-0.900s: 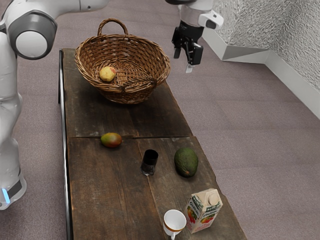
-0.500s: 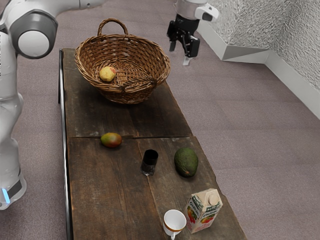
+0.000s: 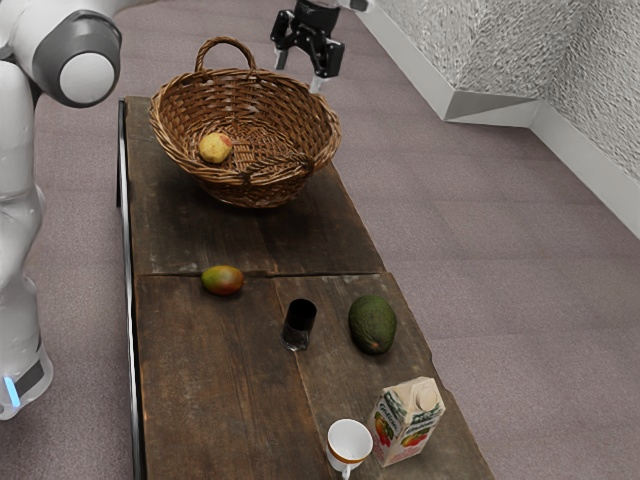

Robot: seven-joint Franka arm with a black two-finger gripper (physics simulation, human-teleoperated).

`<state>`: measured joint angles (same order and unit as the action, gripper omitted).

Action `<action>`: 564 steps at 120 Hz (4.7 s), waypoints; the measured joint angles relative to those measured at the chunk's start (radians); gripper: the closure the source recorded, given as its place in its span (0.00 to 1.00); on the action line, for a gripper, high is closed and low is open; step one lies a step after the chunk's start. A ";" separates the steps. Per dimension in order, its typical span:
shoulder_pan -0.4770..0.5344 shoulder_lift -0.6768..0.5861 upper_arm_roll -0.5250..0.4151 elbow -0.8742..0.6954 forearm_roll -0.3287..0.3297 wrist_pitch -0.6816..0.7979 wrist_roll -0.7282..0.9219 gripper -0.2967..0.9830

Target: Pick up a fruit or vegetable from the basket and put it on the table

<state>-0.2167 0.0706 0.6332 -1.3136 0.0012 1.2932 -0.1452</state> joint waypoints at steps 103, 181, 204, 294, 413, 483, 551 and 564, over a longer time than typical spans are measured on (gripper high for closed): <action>0.194 -0.422 -0.213 -0.619 0.089 0.200 -0.069 0.23; 0.233 -0.403 -0.156 -0.701 0.121 0.319 -0.079 0.23; 0.233 -0.384 -0.137 -0.706 0.122 0.338 -0.080 0.23; 0.230 -0.391 -0.112 -0.798 0.122 0.430 -0.081 0.23; 0.223 -0.345 -0.076 -0.813 0.130 0.486 -0.084 0.50; -0.041 -0.350 -0.111 -0.480 0.129 0.448 -0.077 0.50; -0.183 -0.251 -0.274 -0.370 0.107 0.338 -0.052 0.51; -0.207 -0.231 -0.277 -0.367 0.104 0.334 -0.050 0.51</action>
<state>-0.4233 -0.1604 0.3563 -1.6810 0.1056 1.6268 -0.1949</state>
